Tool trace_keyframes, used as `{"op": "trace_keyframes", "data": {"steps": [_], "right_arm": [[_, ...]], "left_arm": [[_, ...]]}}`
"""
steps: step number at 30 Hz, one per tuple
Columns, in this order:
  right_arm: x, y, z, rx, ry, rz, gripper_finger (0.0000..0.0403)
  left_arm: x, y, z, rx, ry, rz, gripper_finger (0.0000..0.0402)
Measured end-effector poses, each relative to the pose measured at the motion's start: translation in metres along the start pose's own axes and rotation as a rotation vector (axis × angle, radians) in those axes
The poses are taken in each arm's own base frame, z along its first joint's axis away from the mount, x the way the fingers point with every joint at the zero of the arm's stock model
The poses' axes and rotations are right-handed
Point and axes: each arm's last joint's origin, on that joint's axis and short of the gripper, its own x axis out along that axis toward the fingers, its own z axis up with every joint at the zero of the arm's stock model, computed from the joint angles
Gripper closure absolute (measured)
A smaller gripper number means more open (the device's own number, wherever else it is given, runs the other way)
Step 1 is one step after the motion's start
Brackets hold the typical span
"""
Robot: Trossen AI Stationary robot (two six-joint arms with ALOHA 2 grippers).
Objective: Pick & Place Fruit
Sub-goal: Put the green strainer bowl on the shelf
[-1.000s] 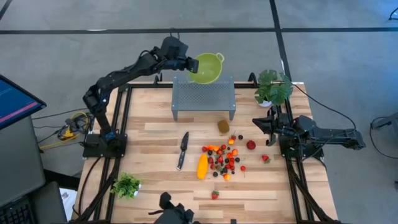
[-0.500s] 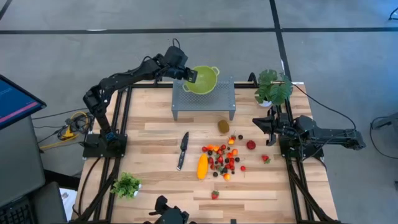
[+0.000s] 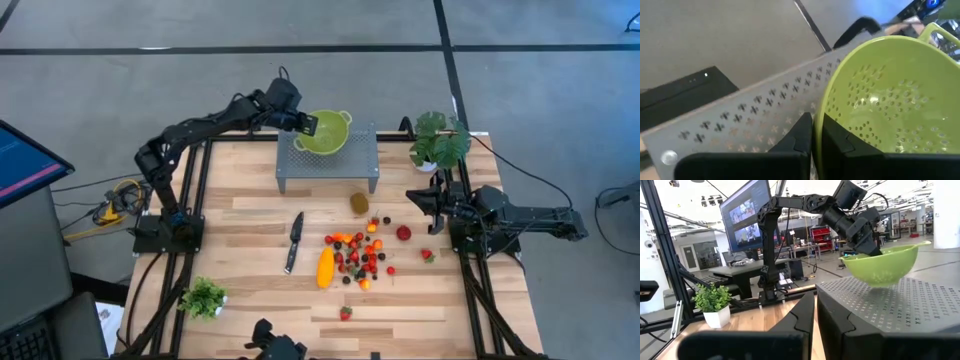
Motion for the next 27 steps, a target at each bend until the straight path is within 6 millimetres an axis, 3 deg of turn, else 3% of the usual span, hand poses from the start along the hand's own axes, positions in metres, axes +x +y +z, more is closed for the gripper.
{"op": "trace_keyframes", "data": {"steps": [27], "right_arm": [[0.0000,-0.0001,-0.0004,-0.001,0.004,-0.001,0.0386]], "left_arm": [[0.0068,-0.0087,-0.0051,-0.002,0.013,-0.026,0.0378]]}}
